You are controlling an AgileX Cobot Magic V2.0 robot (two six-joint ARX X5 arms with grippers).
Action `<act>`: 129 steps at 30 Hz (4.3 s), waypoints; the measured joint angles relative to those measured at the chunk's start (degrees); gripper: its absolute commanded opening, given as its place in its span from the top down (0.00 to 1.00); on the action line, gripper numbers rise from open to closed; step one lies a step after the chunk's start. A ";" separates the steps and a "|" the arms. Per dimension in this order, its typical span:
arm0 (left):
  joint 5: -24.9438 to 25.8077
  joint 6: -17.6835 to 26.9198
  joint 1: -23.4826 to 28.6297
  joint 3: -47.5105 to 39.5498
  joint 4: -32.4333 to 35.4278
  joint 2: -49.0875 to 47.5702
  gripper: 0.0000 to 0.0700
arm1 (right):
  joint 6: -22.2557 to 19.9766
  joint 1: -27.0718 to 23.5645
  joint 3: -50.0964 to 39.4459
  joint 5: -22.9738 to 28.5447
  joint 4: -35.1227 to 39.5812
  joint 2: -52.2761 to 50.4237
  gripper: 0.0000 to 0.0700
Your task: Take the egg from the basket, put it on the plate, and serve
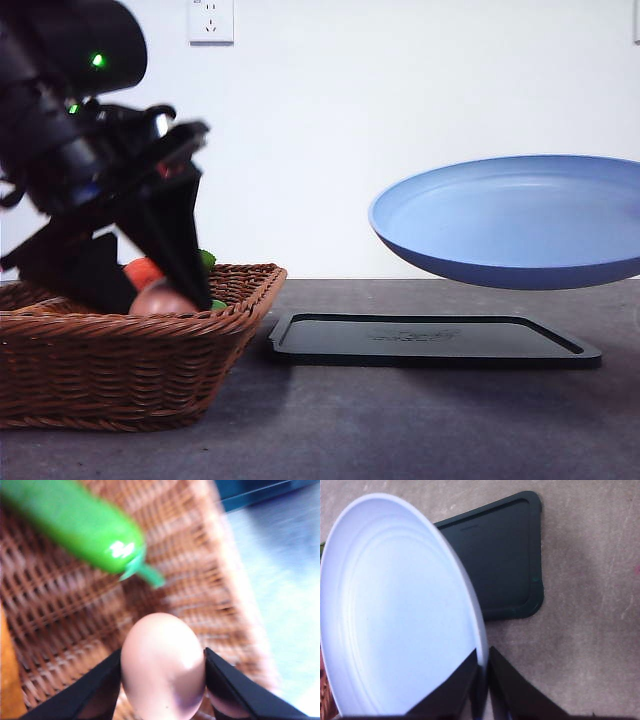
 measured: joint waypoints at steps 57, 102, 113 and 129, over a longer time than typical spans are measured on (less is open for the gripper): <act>-14.13 9.68 -26.84 23.52 -7.72 13.04 0.32 | 1.24 7.90 0.18 -14.07 -1.68 15.82 1.00; -14.35 10.33 -15.47 28.47 -23.23 -5.90 0.35 | -9.88 -1.61 38.17 -11.21 1.44 66.10 0.66; -14.36 11.82 -13.22 28.47 -19.38 -5.90 0.42 | -10.98 -4.01 38.16 -14.55 -6.75 60.69 0.78; -20.15 13.47 0.20 24.94 -13.81 -5.93 1.00 | -18.88 8.43 37.90 11.73 -16.67 34.29 1.00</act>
